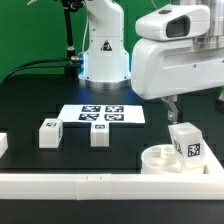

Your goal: Assemble stool

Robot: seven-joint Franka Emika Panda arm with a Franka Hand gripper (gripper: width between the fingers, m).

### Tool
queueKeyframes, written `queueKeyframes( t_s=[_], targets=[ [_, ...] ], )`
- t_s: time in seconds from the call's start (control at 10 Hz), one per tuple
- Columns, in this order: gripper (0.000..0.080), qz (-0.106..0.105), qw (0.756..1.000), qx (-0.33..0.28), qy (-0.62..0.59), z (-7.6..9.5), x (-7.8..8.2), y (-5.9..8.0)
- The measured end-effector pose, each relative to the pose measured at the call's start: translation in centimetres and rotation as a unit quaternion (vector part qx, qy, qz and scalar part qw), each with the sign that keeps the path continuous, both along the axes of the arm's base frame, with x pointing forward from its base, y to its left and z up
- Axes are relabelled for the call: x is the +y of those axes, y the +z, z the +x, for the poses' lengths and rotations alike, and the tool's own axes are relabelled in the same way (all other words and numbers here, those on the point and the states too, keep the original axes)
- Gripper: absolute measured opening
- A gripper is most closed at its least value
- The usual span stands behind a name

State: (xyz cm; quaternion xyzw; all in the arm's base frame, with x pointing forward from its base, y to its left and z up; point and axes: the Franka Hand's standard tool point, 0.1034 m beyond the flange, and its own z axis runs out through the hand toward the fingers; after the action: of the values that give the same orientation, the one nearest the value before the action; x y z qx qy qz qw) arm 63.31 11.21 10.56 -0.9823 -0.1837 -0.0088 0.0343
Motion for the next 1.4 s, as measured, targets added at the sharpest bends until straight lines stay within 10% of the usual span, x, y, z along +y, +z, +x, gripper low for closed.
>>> queueKeyframes(
  t_s=[0.3,0.7,1.4],
  targets=[
    [0.0649,-0.016,0.992,-0.006,0.124,0.1,-0.7,-0.2],
    [0.0649,-0.058,0.918,-0.002,0.393,1.0,-0.2,-2.2],
    [0.0649,-0.069,0.824,-0.001,0.562,1.1,-1.4,-2.7]
  ],
)
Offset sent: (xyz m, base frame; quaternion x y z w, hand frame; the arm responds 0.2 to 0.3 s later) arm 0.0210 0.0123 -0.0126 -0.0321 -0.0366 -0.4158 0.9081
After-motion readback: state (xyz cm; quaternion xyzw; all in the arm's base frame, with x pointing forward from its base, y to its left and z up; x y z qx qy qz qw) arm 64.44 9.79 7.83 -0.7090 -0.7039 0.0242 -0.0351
